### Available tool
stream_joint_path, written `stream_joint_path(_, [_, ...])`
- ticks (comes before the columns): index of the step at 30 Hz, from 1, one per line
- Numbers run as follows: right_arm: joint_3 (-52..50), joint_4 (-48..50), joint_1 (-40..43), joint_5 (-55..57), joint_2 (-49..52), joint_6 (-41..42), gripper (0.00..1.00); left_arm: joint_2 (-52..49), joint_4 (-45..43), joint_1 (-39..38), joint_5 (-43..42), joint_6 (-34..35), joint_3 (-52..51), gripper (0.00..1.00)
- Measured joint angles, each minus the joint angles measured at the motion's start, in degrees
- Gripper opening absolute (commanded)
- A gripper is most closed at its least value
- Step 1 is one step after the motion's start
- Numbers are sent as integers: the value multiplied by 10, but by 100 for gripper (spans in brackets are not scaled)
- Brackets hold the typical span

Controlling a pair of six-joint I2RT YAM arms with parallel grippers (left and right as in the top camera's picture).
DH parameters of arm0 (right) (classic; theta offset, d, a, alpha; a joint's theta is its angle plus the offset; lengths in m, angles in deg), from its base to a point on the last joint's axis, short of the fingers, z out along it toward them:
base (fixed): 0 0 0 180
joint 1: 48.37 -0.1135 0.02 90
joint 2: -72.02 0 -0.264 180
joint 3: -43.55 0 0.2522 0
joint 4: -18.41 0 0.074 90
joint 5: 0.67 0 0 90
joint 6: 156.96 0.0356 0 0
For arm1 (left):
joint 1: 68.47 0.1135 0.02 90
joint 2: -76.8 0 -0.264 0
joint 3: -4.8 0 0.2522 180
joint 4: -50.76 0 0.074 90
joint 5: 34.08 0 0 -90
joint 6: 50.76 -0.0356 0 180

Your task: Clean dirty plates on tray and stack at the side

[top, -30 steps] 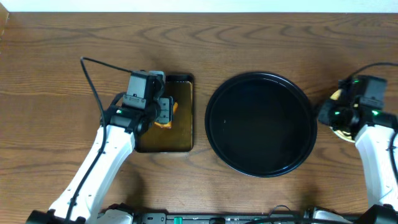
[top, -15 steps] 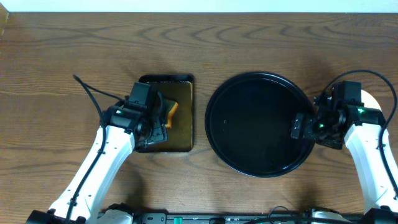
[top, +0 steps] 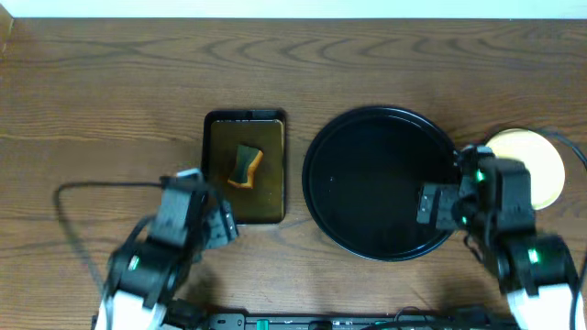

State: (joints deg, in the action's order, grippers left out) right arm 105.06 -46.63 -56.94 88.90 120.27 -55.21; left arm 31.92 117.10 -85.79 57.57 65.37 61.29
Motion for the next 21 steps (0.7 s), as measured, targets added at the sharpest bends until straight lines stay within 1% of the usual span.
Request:
stream_joint_path(4, [-16,-6,-10,23,-90,17,99,116,-1,0,2,-4,-20,83])
stream_joint_path(8, [-16,-8,-10,30,-137,24,99,172,-1,0,3,-5,-21,83])
stream_joint_path(11, [-16,-16,-10,33,-146,27,99,188,-1,0,3,-5,-21,83])
stream_joint_path(21, [-18,-23,-10,37,-146,29,99,187,-1,0,3,-5,-21,83])
